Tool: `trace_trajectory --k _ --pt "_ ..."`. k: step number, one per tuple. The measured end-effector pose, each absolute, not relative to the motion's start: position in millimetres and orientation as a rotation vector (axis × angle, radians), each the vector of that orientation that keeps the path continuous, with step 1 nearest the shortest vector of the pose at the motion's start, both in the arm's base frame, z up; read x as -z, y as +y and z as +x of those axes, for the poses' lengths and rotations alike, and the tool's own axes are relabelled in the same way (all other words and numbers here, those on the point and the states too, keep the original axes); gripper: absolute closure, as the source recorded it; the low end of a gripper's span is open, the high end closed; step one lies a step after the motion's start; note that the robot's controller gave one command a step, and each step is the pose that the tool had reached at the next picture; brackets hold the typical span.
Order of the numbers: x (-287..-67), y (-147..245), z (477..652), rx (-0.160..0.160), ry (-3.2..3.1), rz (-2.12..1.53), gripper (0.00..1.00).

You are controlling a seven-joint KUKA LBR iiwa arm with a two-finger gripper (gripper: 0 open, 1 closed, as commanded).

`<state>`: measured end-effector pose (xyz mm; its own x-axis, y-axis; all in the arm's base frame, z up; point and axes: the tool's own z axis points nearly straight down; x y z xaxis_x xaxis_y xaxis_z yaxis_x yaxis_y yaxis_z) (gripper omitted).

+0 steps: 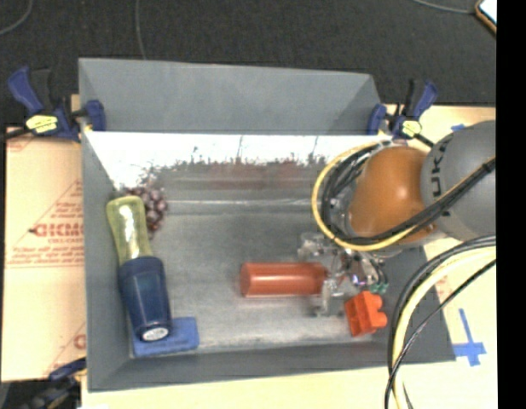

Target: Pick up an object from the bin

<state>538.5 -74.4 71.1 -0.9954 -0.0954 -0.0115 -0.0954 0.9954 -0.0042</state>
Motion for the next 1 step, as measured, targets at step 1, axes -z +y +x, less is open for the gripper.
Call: trace_trajectory --k 1 --pt "-71.2 -86.8 537.2 0.013 3.099 -0.42 0.0"
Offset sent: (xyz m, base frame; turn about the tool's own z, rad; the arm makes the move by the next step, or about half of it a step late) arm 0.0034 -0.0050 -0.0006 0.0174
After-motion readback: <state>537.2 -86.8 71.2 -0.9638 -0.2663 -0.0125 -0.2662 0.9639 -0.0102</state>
